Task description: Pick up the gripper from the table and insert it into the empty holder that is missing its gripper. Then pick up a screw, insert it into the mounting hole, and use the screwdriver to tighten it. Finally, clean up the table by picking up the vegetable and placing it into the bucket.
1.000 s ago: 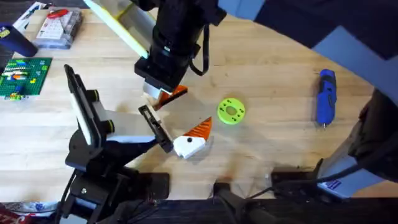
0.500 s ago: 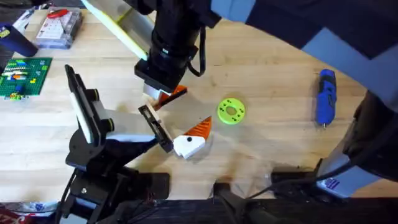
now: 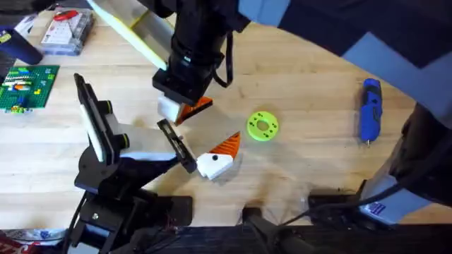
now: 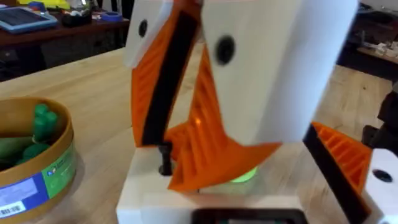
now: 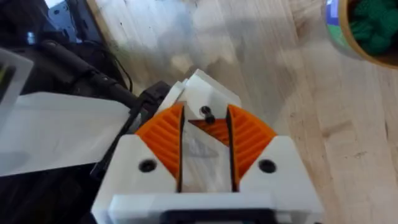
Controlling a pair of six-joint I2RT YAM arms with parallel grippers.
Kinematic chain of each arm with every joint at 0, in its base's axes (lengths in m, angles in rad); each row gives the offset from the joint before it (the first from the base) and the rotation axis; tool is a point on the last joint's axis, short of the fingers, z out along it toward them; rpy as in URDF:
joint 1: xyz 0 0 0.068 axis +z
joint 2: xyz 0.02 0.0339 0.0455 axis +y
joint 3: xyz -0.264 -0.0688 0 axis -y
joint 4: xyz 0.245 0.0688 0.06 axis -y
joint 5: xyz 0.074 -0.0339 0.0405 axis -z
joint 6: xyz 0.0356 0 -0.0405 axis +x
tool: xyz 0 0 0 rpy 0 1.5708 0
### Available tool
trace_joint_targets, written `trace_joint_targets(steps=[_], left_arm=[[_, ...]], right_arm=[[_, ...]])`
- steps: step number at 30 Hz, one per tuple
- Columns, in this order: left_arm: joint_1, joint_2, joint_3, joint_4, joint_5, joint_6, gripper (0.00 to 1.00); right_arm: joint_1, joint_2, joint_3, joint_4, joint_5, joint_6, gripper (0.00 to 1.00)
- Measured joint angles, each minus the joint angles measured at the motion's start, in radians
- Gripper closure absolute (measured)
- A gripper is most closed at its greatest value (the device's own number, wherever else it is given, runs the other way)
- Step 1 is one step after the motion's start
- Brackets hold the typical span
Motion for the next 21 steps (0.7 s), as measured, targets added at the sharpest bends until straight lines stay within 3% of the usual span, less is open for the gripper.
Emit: trace_joint_targets(steps=[5, 9, 14, 21], left_arm=[[0.0, 0.0, 0.0, 0.001, 0.0, 0.0, 0.01], [0.0, 0.0, 0.0, 0.001, 0.001, 0.003, 0.01], [0.0, 0.0, 0.0, 0.001, 0.001, 0.007, 0.01], [0.0, 0.0, 0.0, 0.001, 0.001, 0.007, 0.01]], right_arm=[[-0.004, 0.0, 0.004, -0.002, 0.009, -0.003, 0.291], [-0.02, 0.0, 0.011, -0.009, 0.011, -0.003, 0.093], [-0.038, -0.01, 0.02, -0.015, 0.008, 0.004, 0.013], [-0.089, -0.064, 0.021, -0.026, 0.008, 0.026, 0.006]])
